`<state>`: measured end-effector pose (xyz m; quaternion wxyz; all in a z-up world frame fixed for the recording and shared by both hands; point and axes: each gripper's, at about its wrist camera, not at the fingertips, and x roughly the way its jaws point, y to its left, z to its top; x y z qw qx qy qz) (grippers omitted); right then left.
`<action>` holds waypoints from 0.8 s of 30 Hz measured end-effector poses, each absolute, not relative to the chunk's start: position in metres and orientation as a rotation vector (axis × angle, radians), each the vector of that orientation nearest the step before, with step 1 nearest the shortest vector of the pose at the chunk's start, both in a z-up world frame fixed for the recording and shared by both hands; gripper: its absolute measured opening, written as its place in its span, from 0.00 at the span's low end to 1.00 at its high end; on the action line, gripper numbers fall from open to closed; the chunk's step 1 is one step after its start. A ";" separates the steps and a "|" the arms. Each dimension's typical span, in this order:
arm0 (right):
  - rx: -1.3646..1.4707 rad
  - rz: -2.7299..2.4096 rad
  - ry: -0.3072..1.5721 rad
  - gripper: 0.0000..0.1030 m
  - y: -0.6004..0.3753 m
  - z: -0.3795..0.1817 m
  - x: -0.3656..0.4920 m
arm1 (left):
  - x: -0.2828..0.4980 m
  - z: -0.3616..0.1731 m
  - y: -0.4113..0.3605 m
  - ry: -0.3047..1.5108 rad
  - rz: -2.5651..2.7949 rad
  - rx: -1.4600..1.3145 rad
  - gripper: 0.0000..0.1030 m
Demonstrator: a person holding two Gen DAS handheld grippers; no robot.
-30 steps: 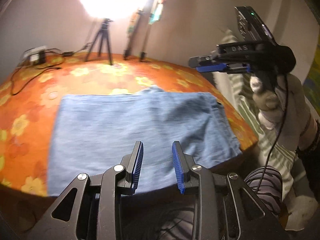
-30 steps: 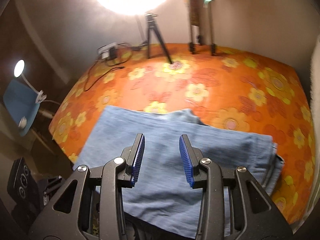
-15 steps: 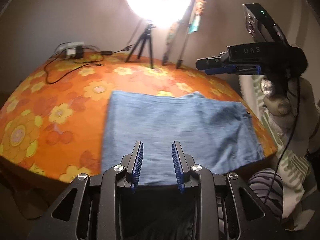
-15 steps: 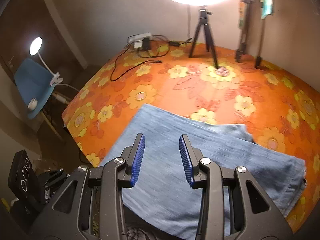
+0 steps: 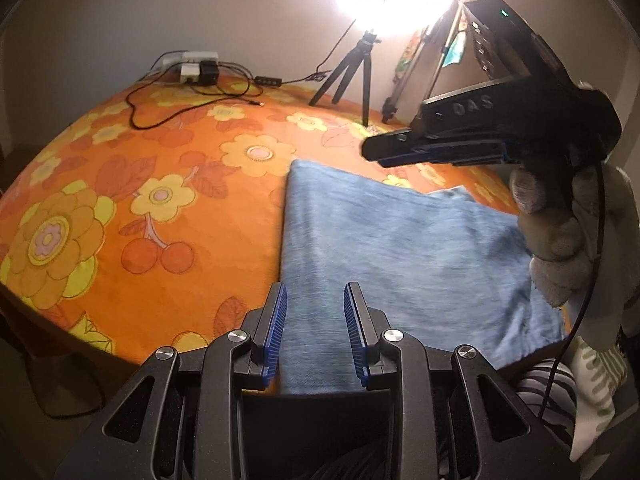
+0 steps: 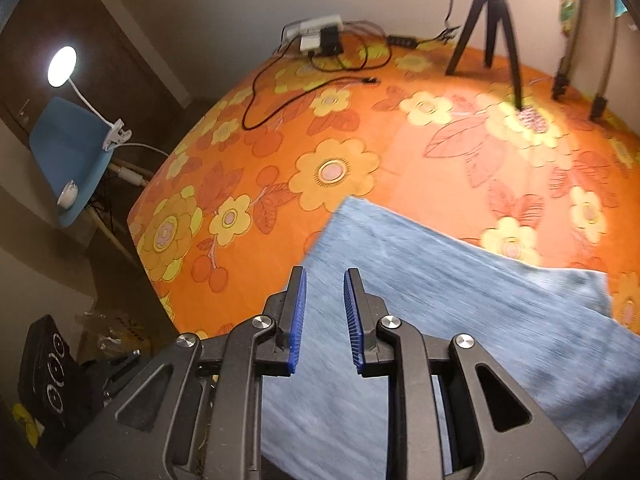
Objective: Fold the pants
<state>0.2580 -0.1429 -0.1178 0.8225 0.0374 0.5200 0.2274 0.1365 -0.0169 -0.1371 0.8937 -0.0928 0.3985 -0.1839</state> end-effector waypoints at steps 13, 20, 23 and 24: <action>0.039 0.503 1.210 0.20 -0.099 -0.168 0.283 | 0.135 -0.159 -0.021 0.871 -0.364 -0.150 0.27; 0.039 0.482 1.252 0.20 -0.090 -0.188 0.291 | 0.133 -0.161 -0.022 0.871 -0.362 -0.113 0.27; 0.042 0.476 1.259 0.20 -0.089 -0.191 0.292 | 0.133 -0.162 -0.022 0.869 -0.364 -0.106 0.28; 0.040 0.473 1.259 0.20 -0.089 -0.190 0.292 | 0.133 -0.163 -0.022 0.871 -0.365 -0.104 0.28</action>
